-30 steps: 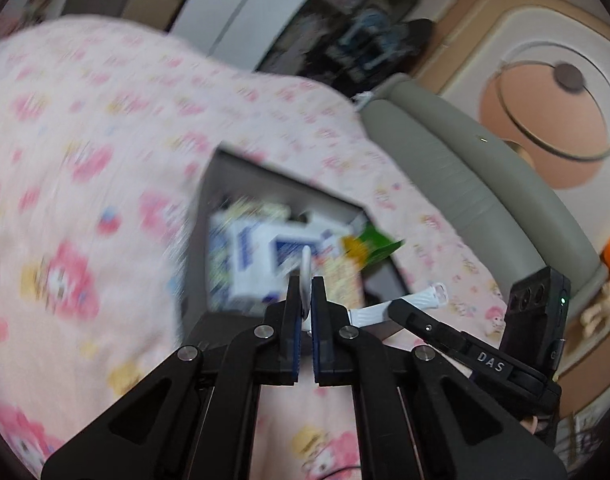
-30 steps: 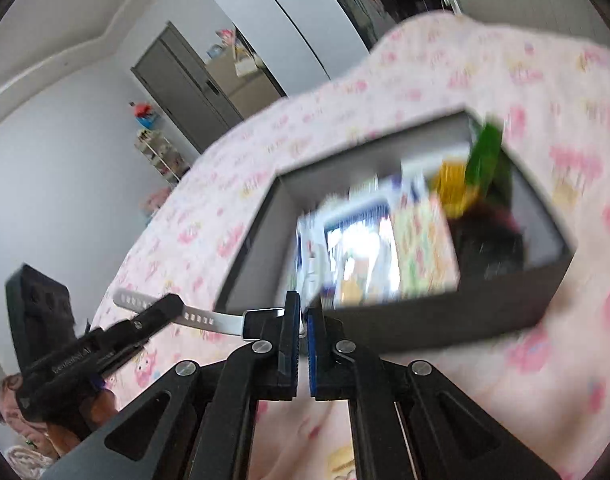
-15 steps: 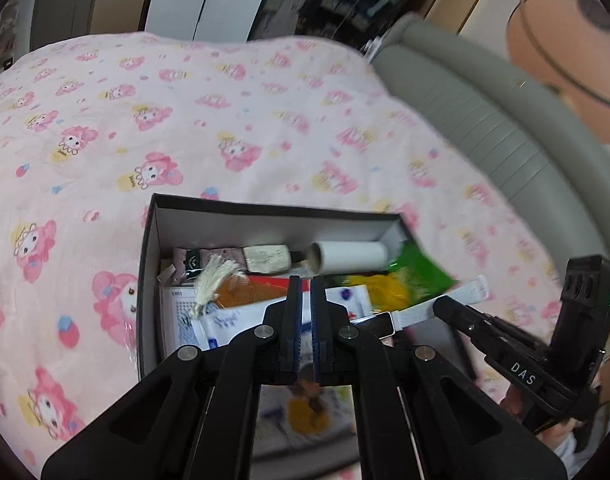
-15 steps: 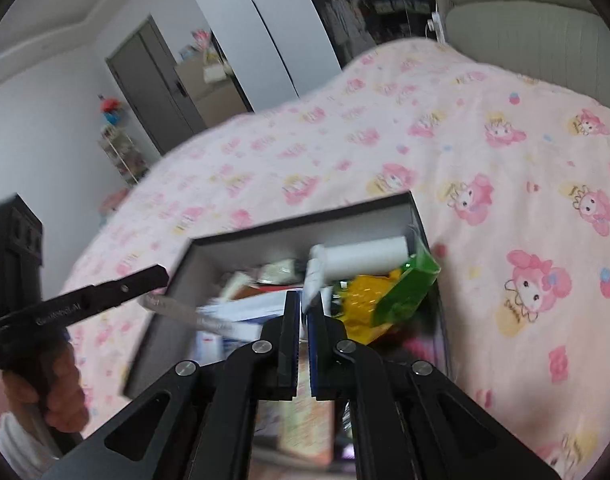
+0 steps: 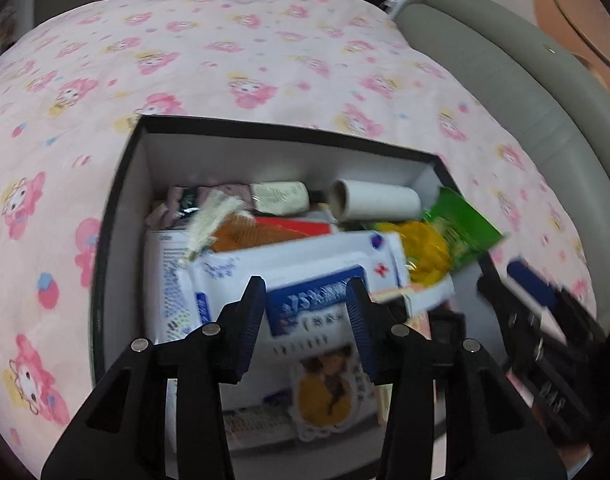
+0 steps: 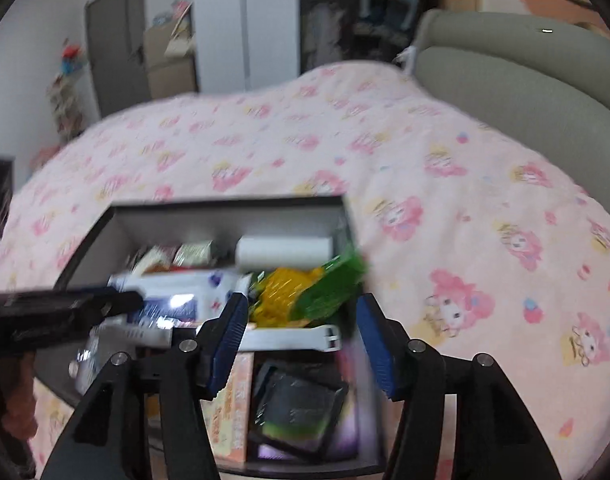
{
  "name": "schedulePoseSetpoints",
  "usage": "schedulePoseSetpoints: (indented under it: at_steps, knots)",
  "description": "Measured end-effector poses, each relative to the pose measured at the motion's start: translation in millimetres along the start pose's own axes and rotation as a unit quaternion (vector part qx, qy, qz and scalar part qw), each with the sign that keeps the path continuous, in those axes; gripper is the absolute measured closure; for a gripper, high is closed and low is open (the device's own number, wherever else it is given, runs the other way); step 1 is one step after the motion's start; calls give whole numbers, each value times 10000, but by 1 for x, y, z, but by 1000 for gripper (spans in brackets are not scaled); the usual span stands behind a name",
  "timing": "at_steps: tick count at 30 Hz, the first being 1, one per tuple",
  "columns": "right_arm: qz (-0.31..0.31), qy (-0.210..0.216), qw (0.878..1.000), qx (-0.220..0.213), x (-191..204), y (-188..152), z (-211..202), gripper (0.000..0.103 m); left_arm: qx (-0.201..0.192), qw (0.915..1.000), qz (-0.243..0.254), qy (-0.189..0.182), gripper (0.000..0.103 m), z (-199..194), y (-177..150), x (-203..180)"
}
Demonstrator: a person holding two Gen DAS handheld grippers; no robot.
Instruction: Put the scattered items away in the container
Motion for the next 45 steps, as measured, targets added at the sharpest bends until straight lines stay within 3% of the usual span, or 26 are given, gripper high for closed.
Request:
schedulePoseSetpoints:
  at_steps: [3,5,6,9,12,16,20,29,36,45]
  knots:
    - [26,121,9997,208,4,2,3,50,-283,9996,-83,24,58,-18,2,-3]
    - [77,171,9998,110,5,4,-6,50,-559,9984,71,68,50,-37,0,-10]
    - [86,187,9998,52,5,5,-12,48,-715,9972,173,108,41,-49,-2,-15]
    - [27,213,9998,6,10,7,-30,35,-1120,9927,406,169,29,-81,-8,-26]
    - [52,133,9999,-55,13,10,-52,28,-1464,9882,422,143,16,-116,-16,-30]
    - [186,50,9995,-260,19,15,-90,27,-1650,9857,304,133,9,-163,-28,-28]
    - [219,79,9994,-240,31,-2,-110,19,-1894,9811,361,127,1,-209,-50,-25]
    - [285,146,9993,-182,58,-40,-153,15,-2097,9767,314,336,1,-260,-94,-6]
    - [491,163,9985,-187,72,-69,-183,15,-1908,9804,291,395,1,-257,-136,11]
    - [728,-9,9971,-226,61,-80,-190,15,-1843,9818,259,367,1,-250,-151,11]
Point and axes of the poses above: each gripper's, at about its wrist camera, not at the fingertips, and z roughly the way its jaws point, x to its left, y to its top, the point moved 4 cm from there along z, roughly the way its jaws point, and after that the axes turned 10 degrees about -z, right-handed, at the moved point
